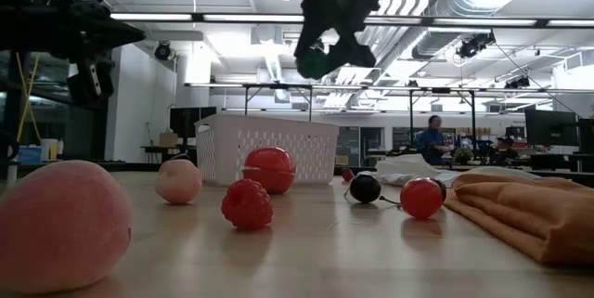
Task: Pick and placing Produce into tupperware
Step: Put the bell pepper in the basket
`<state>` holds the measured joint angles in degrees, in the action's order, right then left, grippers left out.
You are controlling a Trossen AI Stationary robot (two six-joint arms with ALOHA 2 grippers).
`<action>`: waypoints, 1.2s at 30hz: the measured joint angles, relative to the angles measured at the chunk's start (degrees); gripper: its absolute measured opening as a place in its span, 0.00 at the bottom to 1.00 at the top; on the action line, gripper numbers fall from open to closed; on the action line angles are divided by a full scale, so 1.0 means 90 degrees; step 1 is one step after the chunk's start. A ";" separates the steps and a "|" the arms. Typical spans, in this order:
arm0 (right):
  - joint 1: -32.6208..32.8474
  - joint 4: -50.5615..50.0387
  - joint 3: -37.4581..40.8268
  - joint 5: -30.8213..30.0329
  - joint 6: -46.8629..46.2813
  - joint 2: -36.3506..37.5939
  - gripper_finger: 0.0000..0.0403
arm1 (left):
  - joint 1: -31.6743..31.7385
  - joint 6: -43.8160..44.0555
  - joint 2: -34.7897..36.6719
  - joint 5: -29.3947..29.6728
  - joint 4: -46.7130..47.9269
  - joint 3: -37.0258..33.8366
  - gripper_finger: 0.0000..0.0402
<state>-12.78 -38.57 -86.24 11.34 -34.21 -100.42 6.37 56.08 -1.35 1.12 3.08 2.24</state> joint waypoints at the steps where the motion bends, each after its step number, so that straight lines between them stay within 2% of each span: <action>1: -0.0019 0.0073 0.0000 0.0090 0.0011 -0.0050 0.54 | 0.0000 0.0020 -0.0005 0.0002 0.0035 -0.0002 0.00; 4: -0.0043 0.0261 0.0000 0.0269 0.0026 -0.0229 0.54 | -0.0002 0.0144 -0.0095 0.0000 0.0018 0.0001 0.00; 17: -0.0043 0.0656 0.0000 0.0300 0.0238 -0.0710 0.54 | -0.0002 0.0162 -0.0298 -0.0002 0.0018 -0.0005 0.00; 36: -0.0361 0.1166 0.0002 0.0358 0.0189 -0.0819 0.54 | 0.0000 0.0165 -0.0315 -0.0026 0.0018 -0.0005 0.00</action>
<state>-16.03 -28.08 -86.21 14.57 -32.51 -107.79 6.37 57.56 -4.19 0.89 3.25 2.20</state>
